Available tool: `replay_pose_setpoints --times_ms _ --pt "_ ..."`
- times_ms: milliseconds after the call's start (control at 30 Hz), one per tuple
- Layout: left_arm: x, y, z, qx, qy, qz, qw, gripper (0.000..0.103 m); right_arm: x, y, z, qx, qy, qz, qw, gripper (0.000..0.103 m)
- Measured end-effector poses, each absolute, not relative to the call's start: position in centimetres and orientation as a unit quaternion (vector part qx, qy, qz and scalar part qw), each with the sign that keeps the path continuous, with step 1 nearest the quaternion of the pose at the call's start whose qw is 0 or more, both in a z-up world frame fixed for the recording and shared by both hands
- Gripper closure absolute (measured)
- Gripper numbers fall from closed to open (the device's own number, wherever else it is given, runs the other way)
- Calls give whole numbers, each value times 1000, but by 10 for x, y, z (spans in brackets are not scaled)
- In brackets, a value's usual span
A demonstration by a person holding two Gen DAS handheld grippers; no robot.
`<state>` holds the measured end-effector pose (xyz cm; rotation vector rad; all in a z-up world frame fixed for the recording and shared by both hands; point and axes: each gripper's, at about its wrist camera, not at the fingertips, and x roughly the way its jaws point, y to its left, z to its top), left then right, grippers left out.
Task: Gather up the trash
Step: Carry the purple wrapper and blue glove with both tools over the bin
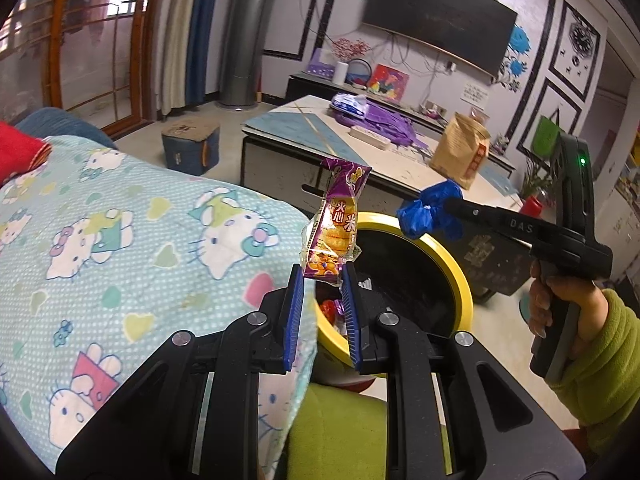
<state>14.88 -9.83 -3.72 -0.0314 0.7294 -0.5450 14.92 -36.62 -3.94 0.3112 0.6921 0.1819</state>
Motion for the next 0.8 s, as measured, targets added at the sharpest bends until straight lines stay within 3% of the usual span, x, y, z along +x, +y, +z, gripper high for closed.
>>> replay_pose_setpoints --times_ms 800 --pt "150 -186 -72 56 380 -319 867 89 133 -406 -61 157 355 48 920 100"
